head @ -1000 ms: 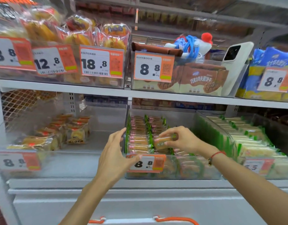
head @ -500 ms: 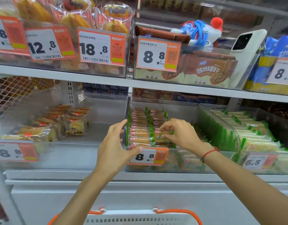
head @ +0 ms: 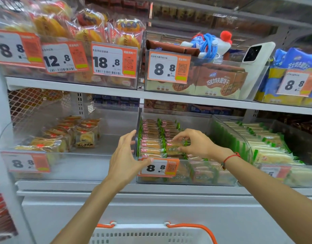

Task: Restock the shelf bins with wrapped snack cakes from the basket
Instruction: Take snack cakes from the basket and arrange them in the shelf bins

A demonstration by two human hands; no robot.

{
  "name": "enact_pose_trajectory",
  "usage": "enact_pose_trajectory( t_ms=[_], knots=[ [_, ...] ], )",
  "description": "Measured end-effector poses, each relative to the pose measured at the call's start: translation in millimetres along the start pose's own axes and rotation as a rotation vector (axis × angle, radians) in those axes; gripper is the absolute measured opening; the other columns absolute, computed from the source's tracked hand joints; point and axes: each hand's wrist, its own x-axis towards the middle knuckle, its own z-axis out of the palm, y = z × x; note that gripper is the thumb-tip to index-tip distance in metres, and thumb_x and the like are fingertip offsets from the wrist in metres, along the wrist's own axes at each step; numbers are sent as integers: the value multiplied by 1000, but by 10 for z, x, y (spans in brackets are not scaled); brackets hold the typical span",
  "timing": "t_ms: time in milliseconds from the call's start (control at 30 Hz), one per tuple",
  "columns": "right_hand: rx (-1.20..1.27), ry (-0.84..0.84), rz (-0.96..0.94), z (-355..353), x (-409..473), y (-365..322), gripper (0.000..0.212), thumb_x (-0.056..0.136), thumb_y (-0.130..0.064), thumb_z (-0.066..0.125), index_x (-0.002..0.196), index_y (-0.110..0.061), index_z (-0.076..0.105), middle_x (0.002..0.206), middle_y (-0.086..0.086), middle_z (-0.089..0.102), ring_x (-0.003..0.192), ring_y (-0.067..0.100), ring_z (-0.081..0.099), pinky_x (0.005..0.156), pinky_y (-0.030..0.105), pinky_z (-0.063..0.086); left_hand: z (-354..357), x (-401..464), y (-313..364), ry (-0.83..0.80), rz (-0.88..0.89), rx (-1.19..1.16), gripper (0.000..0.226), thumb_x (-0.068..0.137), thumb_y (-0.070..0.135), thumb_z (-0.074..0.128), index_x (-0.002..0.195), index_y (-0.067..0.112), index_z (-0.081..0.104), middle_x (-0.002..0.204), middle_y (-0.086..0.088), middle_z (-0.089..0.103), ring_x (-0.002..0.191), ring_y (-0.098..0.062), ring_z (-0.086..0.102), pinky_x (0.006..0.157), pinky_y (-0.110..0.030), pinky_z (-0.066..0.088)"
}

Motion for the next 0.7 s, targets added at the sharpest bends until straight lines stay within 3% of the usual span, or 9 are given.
enact_pose_trajectory(
  t_ms=[167, 267, 333, 400, 467, 633, 700],
  knots=[
    [70, 205, -73, 2, -369, -145, 25, 85, -28, 70, 110, -31, 66, 106, -12, 59, 101, 8, 55, 87, 30, 47, -37, -145, 11, 81, 85, -45, 90, 68, 26, 85, 142, 31, 33, 140, 14, 35, 122, -1, 39, 99, -26, 39],
    [164, 283, -160, 133, -650, -274, 15, 82, -27, 72, 95, -32, 67, 90, -17, 60, 83, 1, 56, 72, 21, 47, -86, -396, -20, 130, 182, -22, 64, 74, 25, 80, 124, 42, 44, 124, 25, 45, 112, 3, 48, 89, -22, 43],
    [200, 242, -195, 335, -796, -310, 12, 80, -28, 71, 90, -32, 66, 85, -16, 62, 75, 1, 56, 64, 17, 44, -101, -612, -114, 89, 152, 28, 45, 80, 30, 74, 115, 44, 50, 113, 27, 51, 103, 4, 53, 82, -25, 47],
    [195, 103, -167, 614, -910, -305, 14, 81, -28, 69, 94, -32, 65, 84, -15, 61, 73, 3, 57, 63, 23, 48, -111, -817, -275, -7, 45, 85, 35, 84, 35, 69, 112, 46, 51, 104, 26, 55, 95, 6, 54, 77, -30, 52],
    [143, -139, -112, 950, -1026, -279, 18, 87, -29, 66, 104, -31, 64, 87, -16, 58, 78, 6, 58, 69, 29, 49, -128, -989, -491, -140, -34, 183, 32, 87, 34, 65, 112, 45, 50, 101, 27, 55, 95, 10, 53, 77, -32, 53],
    [-37, -615, -56, 1848, -1300, -240, 28, 93, -24, 56, 120, -24, 60, 108, -2, 65, 105, 18, 57, 86, 27, 40, -61, -1373, -1259, -565, -214, 525, 28, 91, 32, 59, 117, 38, 50, 125, 19, 54, 115, -7, 54, 89, -29, 46],
    [-38, -719, -38, 2191, -1400, -280, 29, 93, -22, 55, 121, -23, 59, 115, 2, 62, 110, 22, 56, 83, 28, 39, 14, -1568, -1525, -674, -310, 595, 30, 93, 32, 55, 124, 33, 52, 132, 11, 54, 119, -13, 53, 91, -31, 45]
  ],
)
